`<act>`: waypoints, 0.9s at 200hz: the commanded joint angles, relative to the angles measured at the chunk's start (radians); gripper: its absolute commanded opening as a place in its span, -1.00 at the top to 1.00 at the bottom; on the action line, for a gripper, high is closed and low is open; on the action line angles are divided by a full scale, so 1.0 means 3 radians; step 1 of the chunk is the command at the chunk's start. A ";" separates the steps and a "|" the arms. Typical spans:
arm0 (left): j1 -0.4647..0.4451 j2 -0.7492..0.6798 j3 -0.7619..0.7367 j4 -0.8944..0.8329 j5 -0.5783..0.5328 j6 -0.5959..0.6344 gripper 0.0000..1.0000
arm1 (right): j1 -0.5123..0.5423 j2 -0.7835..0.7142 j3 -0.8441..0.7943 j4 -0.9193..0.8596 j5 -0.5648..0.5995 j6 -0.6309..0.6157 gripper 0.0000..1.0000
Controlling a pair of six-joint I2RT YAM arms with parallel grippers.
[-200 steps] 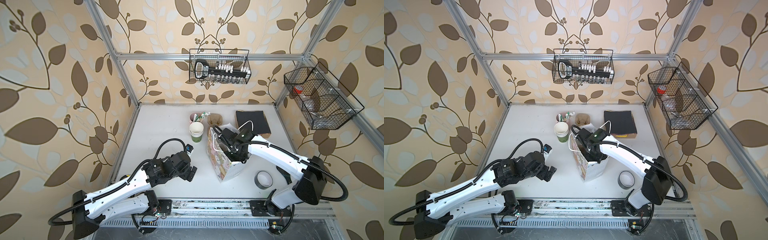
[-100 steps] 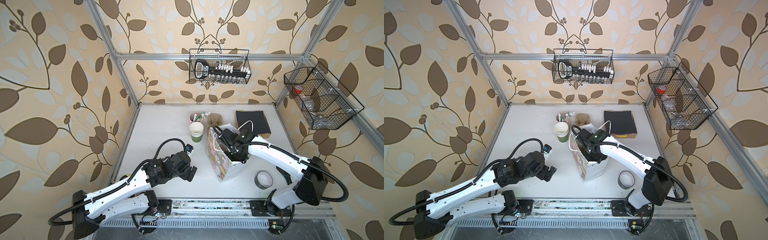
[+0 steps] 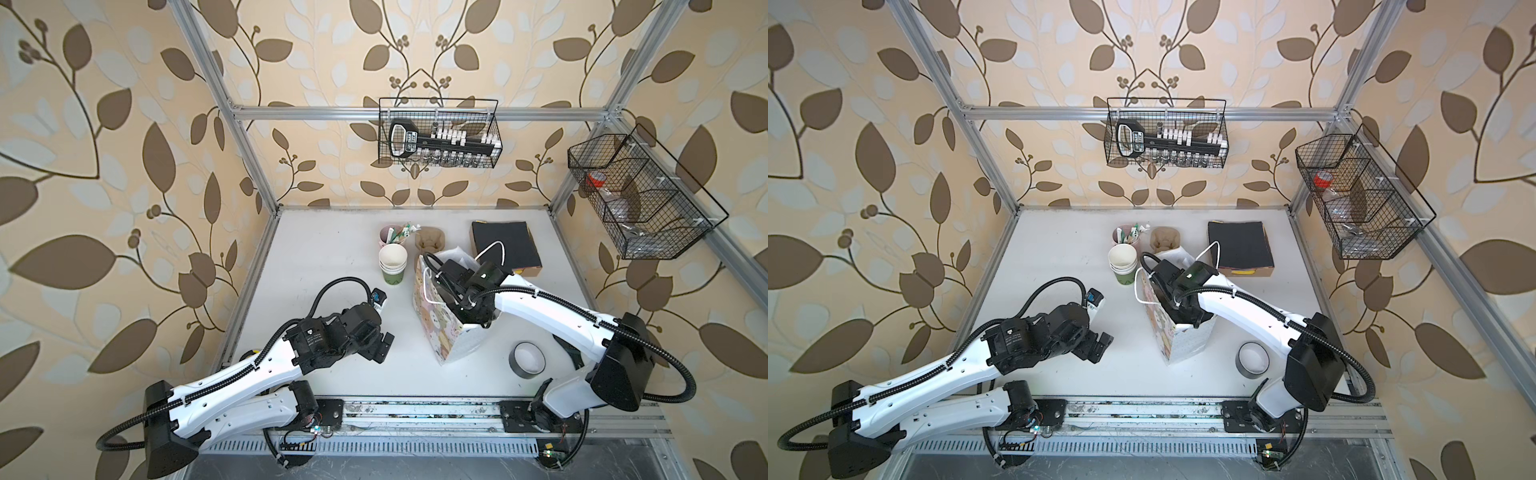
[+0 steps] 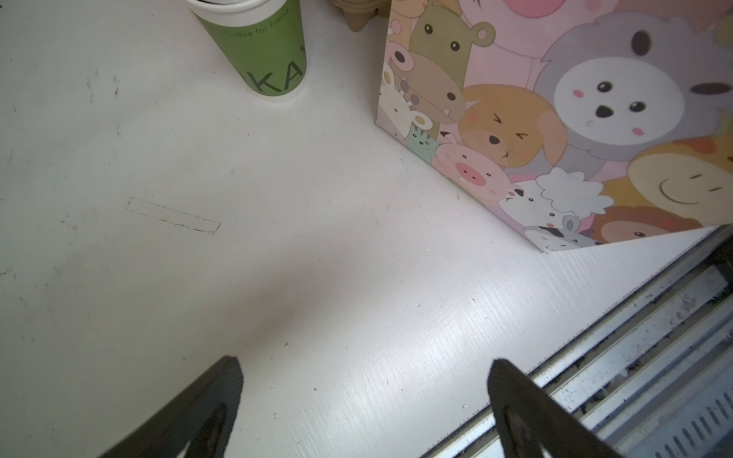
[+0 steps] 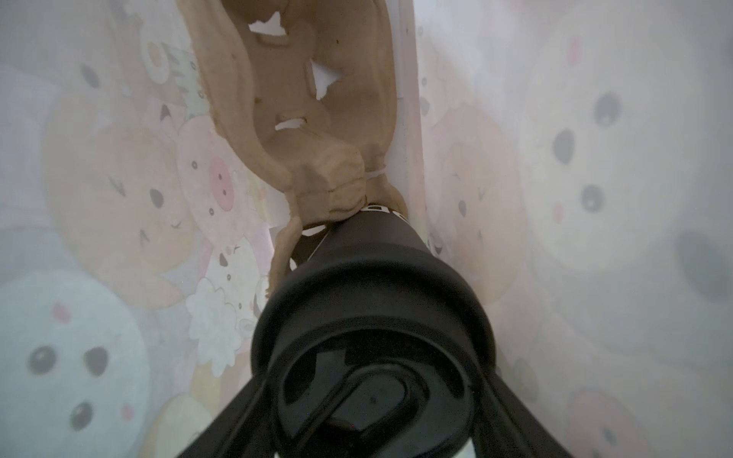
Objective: Pack the takeout coffee
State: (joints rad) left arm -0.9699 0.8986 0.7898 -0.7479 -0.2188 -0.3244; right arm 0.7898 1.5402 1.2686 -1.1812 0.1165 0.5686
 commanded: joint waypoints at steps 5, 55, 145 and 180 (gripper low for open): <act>-0.0033 -0.0060 0.0098 -0.0033 -0.0081 -0.0058 -0.98 | 0.0057 0.0392 -0.0418 0.0199 -0.0207 0.0007 -0.36; -0.0033 -0.0061 0.0098 -0.0029 -0.0077 -0.0056 -0.98 | 0.0057 0.0466 -0.0580 0.0309 -0.0219 -0.0016 -0.36; -0.0034 -0.0062 0.0098 -0.0030 -0.0071 -0.0053 -0.98 | 0.0057 0.0535 -0.0636 0.0338 -0.0270 -0.0045 -0.37; -0.0033 -0.0060 0.0096 -0.0028 -0.0068 -0.0052 -0.98 | 0.0064 0.0562 -0.0639 0.0329 -0.0261 -0.0055 -0.37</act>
State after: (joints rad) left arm -0.9699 0.8986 0.7898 -0.7475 -0.2188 -0.3241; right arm 0.7918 1.5402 1.2430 -1.1305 0.1310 0.5632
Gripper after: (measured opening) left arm 0.990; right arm 0.686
